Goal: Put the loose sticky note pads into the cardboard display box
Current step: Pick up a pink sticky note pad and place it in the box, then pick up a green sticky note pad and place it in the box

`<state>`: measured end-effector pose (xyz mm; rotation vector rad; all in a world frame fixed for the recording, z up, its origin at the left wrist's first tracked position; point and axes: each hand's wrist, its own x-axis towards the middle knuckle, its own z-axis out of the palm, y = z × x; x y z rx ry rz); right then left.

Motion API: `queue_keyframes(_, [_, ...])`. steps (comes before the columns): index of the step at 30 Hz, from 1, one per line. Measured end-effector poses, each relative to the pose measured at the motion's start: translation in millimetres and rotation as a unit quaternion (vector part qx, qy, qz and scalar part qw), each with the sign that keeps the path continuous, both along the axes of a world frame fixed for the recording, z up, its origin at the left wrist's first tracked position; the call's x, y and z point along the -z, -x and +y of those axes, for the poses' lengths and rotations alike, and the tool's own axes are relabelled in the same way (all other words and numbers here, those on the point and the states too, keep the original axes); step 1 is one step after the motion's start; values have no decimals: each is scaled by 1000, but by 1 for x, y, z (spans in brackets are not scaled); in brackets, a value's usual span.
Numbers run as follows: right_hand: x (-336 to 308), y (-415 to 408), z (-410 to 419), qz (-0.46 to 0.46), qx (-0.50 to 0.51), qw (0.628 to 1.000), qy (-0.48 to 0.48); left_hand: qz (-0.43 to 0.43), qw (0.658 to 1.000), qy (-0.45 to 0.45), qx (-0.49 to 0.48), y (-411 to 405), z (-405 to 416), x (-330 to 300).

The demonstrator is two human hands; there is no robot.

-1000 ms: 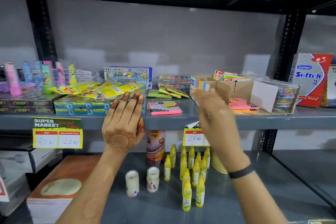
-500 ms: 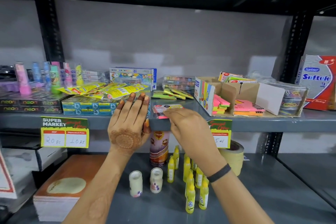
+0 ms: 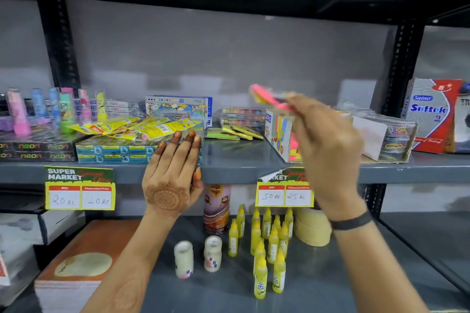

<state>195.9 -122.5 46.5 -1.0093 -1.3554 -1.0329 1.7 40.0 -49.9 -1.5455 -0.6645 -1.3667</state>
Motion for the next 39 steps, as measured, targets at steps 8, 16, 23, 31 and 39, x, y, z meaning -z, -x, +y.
queue_keyframes(8, [18,-82,1,96,124,987,41,-1,1000,2,-9,0,0,1])
queue_keyframes(16, [45,-91,7,40,135,975,173,0,1000,3,-3,0,0,2])
queue_keyframes(23, [33,-86,3,74,104,973,190,-3,1000,-1,-6,0,1,2])
queue_keyframes(31, [-11,17,55,8,-26,978,207,-1,1000,-6,-8,0,1,0])
queue_keyframes(39, [-18,16,159,2,90,803,590,1,1000,6,-12,1,2,1])
